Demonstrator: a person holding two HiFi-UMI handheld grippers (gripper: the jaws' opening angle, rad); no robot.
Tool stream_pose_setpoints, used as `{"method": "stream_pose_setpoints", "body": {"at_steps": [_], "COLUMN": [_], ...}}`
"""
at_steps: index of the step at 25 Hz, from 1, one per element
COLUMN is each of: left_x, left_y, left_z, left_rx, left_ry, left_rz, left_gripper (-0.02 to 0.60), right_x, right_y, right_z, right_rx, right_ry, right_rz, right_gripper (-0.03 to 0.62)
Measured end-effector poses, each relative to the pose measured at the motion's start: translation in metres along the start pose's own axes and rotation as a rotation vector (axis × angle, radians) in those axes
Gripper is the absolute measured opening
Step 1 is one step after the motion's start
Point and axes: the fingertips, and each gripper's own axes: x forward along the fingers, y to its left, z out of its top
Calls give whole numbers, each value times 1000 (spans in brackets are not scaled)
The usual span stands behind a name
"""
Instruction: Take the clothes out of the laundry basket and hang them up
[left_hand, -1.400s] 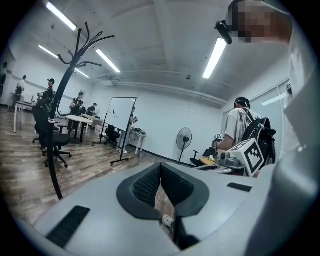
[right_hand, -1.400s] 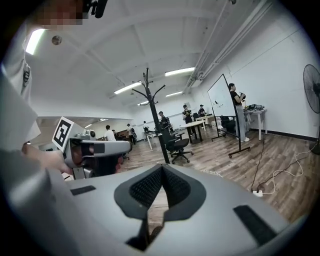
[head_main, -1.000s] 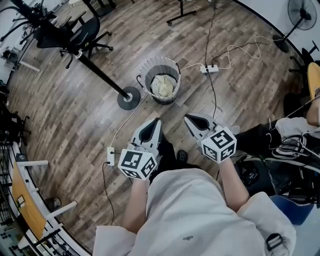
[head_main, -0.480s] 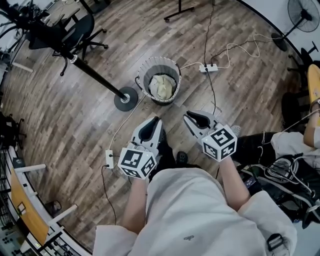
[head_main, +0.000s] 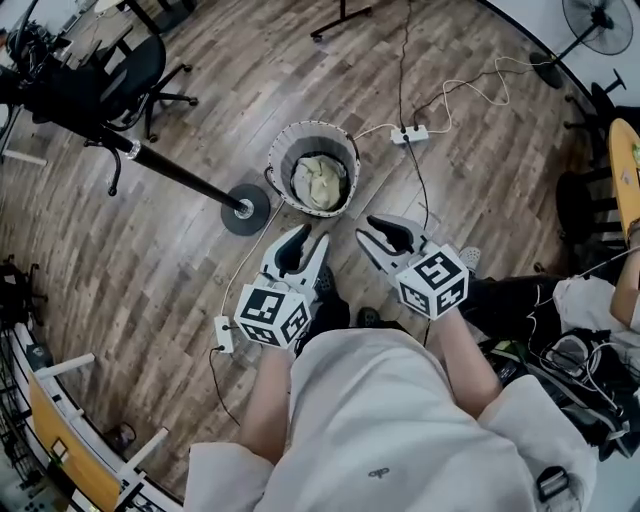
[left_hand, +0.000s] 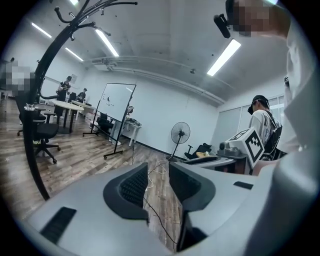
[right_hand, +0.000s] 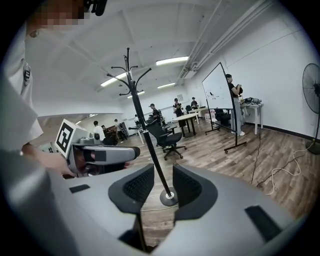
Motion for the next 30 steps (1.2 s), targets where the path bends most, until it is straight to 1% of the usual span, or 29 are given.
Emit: {"method": "stream_pose_setpoints", "body": {"at_steps": [3, 7, 14, 22, 25, 30], "left_x": [11, 16, 22, 30, 42, 63], "left_y": [18, 42, 68, 91, 94, 98], "left_z": [6, 8, 0, -12, -16, -20], "left_rx": [7, -12, -27, -51, -68, -73], "left_ry": [8, 17, 52, 93, 108, 133], "left_rz": [-20, -33, -71, -80, -82, -84], "left_gripper": [127, 129, 130, 130, 130, 130], "right_x": [17, 40, 66, 87, 93, 104], "right_y": [-11, -18, -24, -29, -38, -56], "right_z": [7, 13, 5, -4, -8, -14], "right_rx": [6, 22, 61, 75, 77, 92], "right_ry": [12, 24, 45, 65, 79, 104], "right_rz": [-25, -57, -108, -114, -115, -113], "right_gripper": [117, 115, 106, 106, 106, 106]}}
